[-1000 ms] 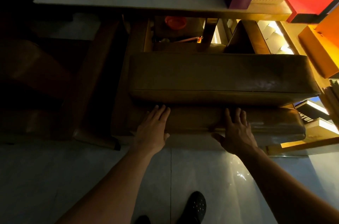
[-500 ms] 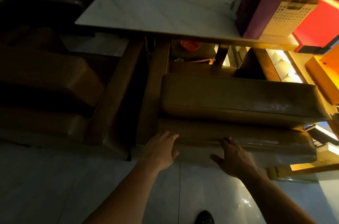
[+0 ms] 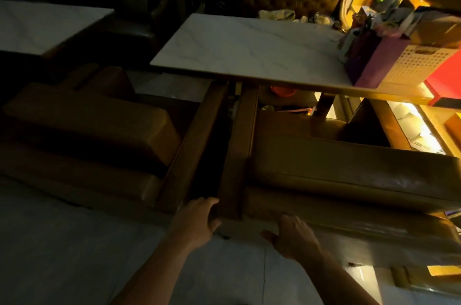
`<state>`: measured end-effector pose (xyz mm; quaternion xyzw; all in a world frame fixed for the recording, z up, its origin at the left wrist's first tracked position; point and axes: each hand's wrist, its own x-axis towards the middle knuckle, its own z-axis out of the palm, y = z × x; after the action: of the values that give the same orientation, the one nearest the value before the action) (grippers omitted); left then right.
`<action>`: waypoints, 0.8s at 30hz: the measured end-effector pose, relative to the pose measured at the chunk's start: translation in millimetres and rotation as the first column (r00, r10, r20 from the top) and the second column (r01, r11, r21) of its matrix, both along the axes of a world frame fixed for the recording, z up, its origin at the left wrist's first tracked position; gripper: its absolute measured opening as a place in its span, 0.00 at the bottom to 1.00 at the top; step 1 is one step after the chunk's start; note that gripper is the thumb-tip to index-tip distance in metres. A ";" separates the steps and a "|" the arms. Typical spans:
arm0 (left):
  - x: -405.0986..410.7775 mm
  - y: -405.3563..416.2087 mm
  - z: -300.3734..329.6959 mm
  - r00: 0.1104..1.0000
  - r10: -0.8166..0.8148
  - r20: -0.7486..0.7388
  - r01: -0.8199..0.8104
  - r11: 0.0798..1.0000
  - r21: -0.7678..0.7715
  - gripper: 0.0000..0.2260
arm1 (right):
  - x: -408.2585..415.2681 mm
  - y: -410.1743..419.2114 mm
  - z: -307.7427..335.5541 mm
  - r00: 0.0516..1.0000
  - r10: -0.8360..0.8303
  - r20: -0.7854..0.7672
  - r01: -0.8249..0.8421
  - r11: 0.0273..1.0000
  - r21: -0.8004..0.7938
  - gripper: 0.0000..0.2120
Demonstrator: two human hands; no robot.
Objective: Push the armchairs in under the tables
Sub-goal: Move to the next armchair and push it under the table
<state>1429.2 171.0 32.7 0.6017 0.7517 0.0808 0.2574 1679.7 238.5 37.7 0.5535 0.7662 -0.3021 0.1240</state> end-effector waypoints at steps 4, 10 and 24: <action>-57.1 -9.0 5.7 0.995 0.094 -0.046 -0.092 0.995 0.050 0.29 | -45.9 4.0 -0.9 0.998 0.059 -0.001 -0.059 0.998 0.000 0.27; -164.2 -23.1 9.4 0.982 0.137 -0.131 -0.124 0.987 0.107 0.33 | -140.1 -0.8 -6.2 0.990 0.121 -0.069 -0.119 0.993 0.023 0.27; -428.9 -12.9 -33.9 0.963 -0.188 -0.190 0.198 0.980 0.034 0.42 | -437.3 -57.3 -38.9 0.998 0.018 -0.064 -0.001 0.968 0.251 0.42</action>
<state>1000.3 158.2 -1.3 0.6838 0.7077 0.0186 0.1765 1242.4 181.2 -1.3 0.5509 0.8045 -0.2202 0.0290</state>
